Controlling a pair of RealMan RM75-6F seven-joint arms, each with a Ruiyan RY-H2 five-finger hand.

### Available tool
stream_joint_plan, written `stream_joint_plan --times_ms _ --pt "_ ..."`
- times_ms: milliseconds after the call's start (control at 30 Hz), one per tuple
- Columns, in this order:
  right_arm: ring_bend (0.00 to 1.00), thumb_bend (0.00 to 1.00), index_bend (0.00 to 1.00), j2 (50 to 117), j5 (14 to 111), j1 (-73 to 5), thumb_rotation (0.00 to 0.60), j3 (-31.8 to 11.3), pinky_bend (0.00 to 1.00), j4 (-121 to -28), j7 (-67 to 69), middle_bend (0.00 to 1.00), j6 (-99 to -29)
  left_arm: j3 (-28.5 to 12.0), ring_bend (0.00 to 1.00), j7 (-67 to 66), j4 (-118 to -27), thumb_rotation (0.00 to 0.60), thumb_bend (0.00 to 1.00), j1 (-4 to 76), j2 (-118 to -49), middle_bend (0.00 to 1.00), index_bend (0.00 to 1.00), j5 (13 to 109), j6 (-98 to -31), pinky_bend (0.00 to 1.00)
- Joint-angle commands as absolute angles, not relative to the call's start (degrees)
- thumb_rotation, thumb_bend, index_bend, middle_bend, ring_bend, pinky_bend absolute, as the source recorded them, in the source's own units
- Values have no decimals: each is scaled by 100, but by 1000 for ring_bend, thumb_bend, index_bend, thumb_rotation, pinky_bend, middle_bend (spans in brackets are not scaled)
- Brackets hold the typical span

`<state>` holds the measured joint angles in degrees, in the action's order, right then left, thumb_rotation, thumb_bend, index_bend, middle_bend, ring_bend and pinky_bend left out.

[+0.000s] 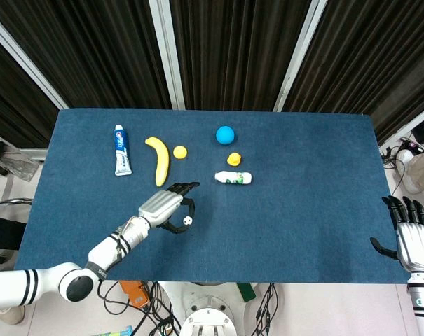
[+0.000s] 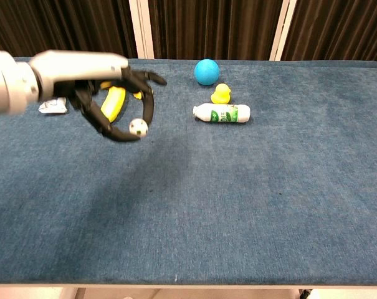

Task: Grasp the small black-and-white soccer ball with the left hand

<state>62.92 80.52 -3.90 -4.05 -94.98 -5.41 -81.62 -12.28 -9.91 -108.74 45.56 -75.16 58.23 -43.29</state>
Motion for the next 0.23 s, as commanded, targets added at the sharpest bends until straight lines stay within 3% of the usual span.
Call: stream_joint_plan --times_ms 33,233 --pt "71 350 166 6291 8062 -388 600 -401 0 -9500 -536 157 -8167 -1323 0 -1378 -11215 600 329 4836 -7158 10 565 5420 -4354 67" --pt "71 349 166 6284 8046 -388 600 -406 0 -9498 -503 157 -8158 -1320 0 -1786 -11738 600 326 5151 -6722 10 565 4774 -4531 67"
